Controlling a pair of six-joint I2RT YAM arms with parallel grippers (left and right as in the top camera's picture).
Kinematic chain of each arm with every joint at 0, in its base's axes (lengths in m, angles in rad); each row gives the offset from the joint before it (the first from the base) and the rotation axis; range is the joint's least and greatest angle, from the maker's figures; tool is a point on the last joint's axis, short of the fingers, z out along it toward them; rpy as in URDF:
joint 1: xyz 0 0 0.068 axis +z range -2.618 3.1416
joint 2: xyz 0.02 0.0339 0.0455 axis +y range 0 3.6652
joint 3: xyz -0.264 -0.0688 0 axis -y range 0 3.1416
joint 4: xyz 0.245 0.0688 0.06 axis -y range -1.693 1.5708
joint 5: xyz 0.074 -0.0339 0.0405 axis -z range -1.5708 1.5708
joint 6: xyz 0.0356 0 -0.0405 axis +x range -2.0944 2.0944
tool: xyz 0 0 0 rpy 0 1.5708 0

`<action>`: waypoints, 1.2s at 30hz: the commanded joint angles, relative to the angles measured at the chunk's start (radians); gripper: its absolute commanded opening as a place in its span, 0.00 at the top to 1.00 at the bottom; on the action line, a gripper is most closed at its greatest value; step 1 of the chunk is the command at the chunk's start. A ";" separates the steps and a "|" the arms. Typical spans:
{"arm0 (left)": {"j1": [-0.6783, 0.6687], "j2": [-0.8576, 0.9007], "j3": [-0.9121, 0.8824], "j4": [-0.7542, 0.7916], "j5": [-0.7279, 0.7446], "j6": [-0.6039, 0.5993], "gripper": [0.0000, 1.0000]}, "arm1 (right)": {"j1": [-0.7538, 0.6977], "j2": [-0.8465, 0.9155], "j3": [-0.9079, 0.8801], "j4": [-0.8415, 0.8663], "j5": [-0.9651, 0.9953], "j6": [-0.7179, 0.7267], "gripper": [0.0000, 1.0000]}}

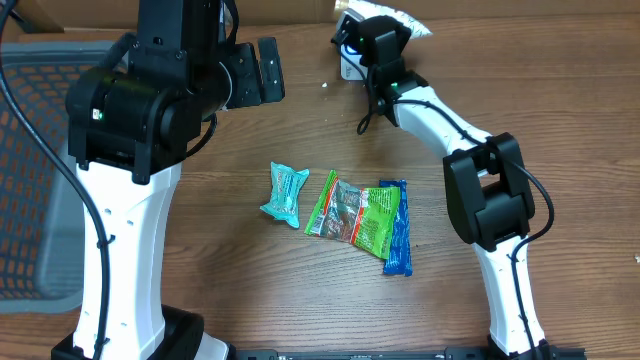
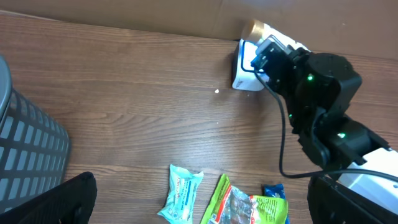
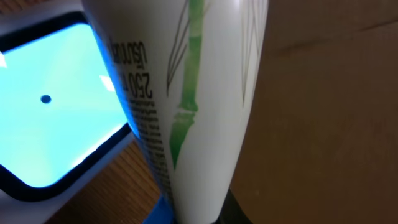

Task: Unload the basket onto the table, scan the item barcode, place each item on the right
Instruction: 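Lift the white tube and hold it in front of the scanner, then carry the white tube right and drop it at the table's right edge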

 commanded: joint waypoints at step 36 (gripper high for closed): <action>0.003 -0.015 0.016 0.002 -0.012 0.019 0.00 | -0.148 -0.647 0.029 -1.175 -0.728 1.060 0.96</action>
